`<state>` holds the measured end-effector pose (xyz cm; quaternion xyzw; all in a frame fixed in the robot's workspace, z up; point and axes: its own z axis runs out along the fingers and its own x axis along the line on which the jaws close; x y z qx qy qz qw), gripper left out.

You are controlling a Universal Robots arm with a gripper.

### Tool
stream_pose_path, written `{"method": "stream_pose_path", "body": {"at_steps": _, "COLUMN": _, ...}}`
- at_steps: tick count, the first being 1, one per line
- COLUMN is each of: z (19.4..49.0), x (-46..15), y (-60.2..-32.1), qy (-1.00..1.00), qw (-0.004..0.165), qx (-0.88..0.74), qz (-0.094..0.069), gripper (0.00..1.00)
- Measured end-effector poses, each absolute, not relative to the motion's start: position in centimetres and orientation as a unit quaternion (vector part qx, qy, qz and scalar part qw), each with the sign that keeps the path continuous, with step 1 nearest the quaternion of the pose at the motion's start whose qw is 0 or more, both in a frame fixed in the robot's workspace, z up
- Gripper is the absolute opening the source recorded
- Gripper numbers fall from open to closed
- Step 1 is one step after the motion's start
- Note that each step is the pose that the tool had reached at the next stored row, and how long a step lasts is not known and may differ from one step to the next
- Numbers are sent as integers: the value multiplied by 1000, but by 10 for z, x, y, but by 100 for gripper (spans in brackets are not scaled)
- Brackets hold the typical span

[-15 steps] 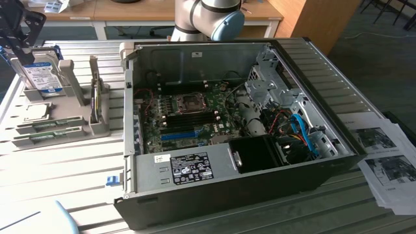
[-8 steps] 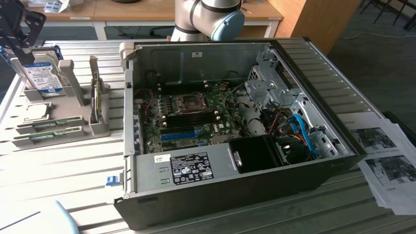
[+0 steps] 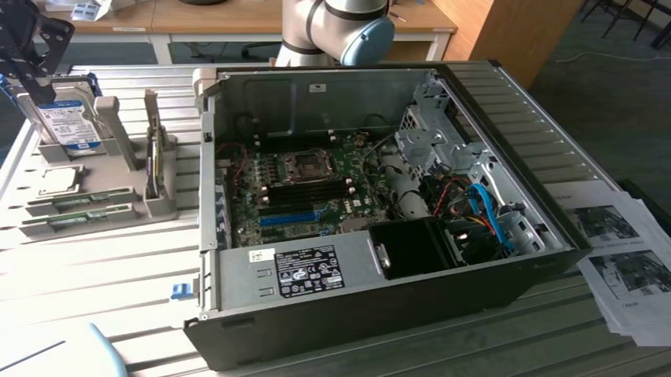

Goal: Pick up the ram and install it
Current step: 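Pick up the ram and move it above insertion slot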

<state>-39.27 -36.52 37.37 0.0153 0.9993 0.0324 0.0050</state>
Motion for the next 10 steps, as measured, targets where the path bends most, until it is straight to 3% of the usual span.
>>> {"method": "stream_pose_path", "body": {"at_steps": 10, "z": 374, "x": -393, "y": -365, "qy": 999, "qw": 4, "qx": -4, "qz": 34, "gripper": 9}}
